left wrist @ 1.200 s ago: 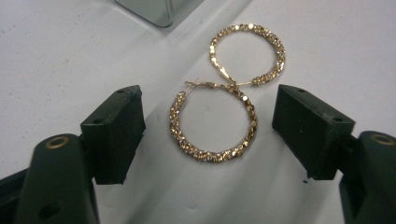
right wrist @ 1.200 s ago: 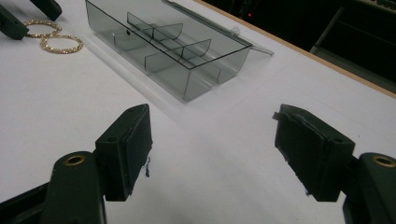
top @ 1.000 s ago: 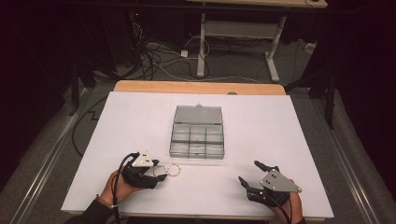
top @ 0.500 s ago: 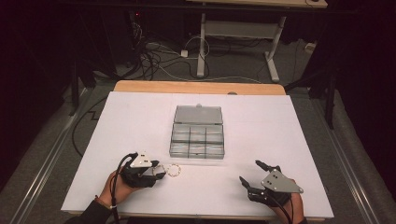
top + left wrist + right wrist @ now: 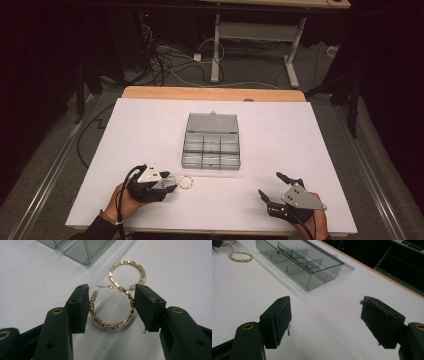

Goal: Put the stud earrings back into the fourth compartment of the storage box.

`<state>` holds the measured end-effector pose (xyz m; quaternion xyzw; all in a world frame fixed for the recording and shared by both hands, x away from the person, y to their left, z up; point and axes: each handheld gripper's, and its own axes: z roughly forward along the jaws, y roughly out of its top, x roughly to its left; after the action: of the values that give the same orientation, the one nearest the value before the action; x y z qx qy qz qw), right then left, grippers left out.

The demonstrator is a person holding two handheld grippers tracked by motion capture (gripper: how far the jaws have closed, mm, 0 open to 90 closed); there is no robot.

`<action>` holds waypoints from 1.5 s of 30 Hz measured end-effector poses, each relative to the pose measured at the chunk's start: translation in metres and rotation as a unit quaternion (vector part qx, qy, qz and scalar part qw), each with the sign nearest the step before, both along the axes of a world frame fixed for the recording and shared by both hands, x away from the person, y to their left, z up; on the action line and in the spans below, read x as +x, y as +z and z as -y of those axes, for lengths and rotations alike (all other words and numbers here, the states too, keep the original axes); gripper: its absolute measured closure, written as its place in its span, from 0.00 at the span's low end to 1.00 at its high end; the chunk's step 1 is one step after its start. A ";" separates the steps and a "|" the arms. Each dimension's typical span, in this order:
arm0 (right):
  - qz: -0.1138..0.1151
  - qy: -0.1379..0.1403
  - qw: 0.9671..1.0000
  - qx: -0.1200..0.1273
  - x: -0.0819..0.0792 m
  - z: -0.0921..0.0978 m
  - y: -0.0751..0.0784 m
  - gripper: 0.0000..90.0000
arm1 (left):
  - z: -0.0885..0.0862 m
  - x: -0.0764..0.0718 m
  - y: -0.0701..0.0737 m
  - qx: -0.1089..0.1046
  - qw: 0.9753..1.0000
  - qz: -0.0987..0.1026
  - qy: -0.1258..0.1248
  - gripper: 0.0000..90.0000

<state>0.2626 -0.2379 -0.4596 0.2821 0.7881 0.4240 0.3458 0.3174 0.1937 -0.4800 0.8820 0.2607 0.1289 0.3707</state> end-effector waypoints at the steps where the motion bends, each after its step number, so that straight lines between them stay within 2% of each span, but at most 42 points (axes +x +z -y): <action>1: 0.001 0.002 1.000 0.000 0.000 0.000 0.000 0.28 | 0.000 -0.001 0.001 0.001 1.000 0.004 0.000 0.50; 8: -0.001 0.002 1.000 0.002 0.000 -0.001 0.000 0.28 | -0.002 -0.001 0.012 -0.007 1.000 0.025 -0.005 0.50; 11: -0.001 -0.004 1.000 0.014 0.001 0.001 0.001 0.28 | -0.002 -0.001 0.018 -0.025 0.999 0.036 -0.002 0.50; 15: 0.001 -0.010 1.000 0.020 0.001 0.003 0.002 0.28 | -0.003 -0.002 0.023 -0.027 0.998 0.053 0.000 0.50; 18: 0.001 -0.010 1.000 0.006 0.001 0.002 0.000 0.28 | -0.003 0.000 0.027 -0.027 0.998 0.060 0.000 0.50; 21: 0.002 -0.009 1.000 0.005 0.001 0.002 0.001 0.28 | -0.003 0.005 0.034 -0.052 0.997 0.062 0.004 0.50; 23: -0.001 -0.013 1.000 0.013 0.003 0.003 0.000 0.28 | -0.002 0.007 0.038 -0.063 0.996 0.062 0.000 0.50; 27: -0.002 -0.013 1.000 0.006 0.003 0.004 -0.001 0.28 | 0.002 0.012 0.045 -0.067 0.995 0.069 -0.002 0.50; 31: -0.002 -0.011 1.000 0.011 0.004 0.004 -0.001 0.28 | 0.008 0.018 0.049 -0.069 0.995 0.072 -0.004 0.50; 34: -0.004 -0.006 1.000 0.005 0.004 0.003 -0.003 0.28 | 0.015 0.021 0.049 -0.061 0.995 0.074 -0.009 0.50; 40: 0.000 -0.008 1.000 0.005 0.003 0.002 -0.002 0.28 | 0.030 0.033 0.050 -0.061 0.995 0.076 -0.011 0.50; 45: 0.000 -0.009 1.000 0.003 0.003 0.003 -0.002 0.28 | 0.041 0.043 0.047 -0.055 0.996 0.071 -0.014 0.50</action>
<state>0.2653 -0.2408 -0.4618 0.2900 0.7844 0.4232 0.3486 0.3606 0.1531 -0.4331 0.8525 0.2280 0.1717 0.4379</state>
